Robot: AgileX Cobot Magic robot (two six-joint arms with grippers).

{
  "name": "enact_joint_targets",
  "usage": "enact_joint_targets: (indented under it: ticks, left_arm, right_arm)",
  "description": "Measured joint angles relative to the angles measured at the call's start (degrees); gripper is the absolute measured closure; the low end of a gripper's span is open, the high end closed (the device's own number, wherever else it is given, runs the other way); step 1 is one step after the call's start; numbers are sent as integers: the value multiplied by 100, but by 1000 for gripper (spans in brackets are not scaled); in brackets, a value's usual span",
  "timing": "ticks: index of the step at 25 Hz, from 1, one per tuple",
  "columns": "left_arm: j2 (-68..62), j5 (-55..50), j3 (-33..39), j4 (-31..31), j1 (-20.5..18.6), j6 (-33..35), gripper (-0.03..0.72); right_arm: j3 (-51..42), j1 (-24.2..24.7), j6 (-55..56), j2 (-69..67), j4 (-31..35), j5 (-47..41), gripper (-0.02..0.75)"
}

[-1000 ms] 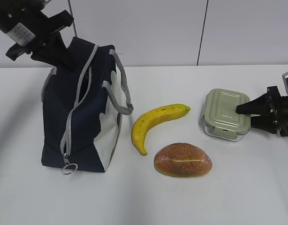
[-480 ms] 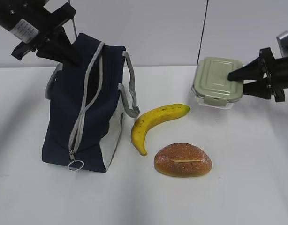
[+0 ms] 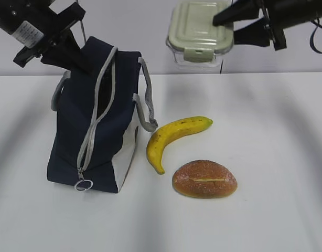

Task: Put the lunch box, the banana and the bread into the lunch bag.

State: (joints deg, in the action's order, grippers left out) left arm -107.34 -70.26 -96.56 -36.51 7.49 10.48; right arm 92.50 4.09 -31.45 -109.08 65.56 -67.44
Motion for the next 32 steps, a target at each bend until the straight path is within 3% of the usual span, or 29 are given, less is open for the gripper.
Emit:
enact_joint_targets:
  ticks: [9,16,23,32]
  left_arm:
    - [0,10,0,-5,0,0,691]
    - [0,10,0,-5,0,0,691]
    - [0,5,0,-5,0,0,691]
    - [0,0,0,-140,0,0,691]
  right_arm:
    - [300,-1056,693,263,-279,-188,363]
    - [300,-1602,742,213,-465,-234,363]
    - [300,-1725,775,-225,-628,-234,364]
    - [300,-1749,1222,-450,-1478,152,365]
